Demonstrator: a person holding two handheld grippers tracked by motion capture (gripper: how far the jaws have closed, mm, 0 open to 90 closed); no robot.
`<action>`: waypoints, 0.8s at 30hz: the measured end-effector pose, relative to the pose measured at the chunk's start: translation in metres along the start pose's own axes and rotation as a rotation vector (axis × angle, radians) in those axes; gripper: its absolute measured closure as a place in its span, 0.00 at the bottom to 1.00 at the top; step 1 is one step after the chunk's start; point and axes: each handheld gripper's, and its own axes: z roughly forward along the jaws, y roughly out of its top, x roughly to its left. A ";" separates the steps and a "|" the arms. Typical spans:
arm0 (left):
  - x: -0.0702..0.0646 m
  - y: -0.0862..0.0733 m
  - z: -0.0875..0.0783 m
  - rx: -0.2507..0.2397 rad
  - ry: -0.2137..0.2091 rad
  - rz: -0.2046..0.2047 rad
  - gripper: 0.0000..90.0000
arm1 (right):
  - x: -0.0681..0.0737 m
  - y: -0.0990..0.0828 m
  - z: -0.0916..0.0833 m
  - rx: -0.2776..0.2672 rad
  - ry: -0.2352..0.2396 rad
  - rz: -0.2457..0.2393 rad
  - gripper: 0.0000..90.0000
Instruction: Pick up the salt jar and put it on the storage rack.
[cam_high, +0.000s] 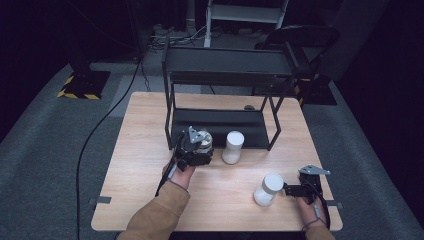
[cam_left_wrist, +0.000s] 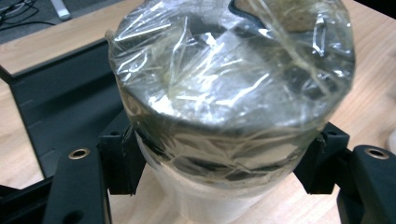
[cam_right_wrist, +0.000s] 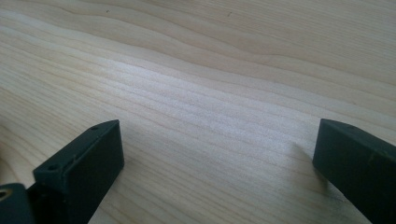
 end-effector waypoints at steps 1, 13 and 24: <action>0.001 0.001 0.000 -0.003 0.001 -0.002 0.33 | 0.000 0.000 0.000 0.000 0.000 0.001 0.02; 0.013 0.015 0.003 -0.018 0.031 0.008 0.33 | 0.000 0.000 0.000 0.000 0.000 0.000 0.02; 0.025 0.028 0.017 -0.024 0.061 0.005 0.33 | 0.000 0.000 0.000 0.000 0.000 0.001 0.02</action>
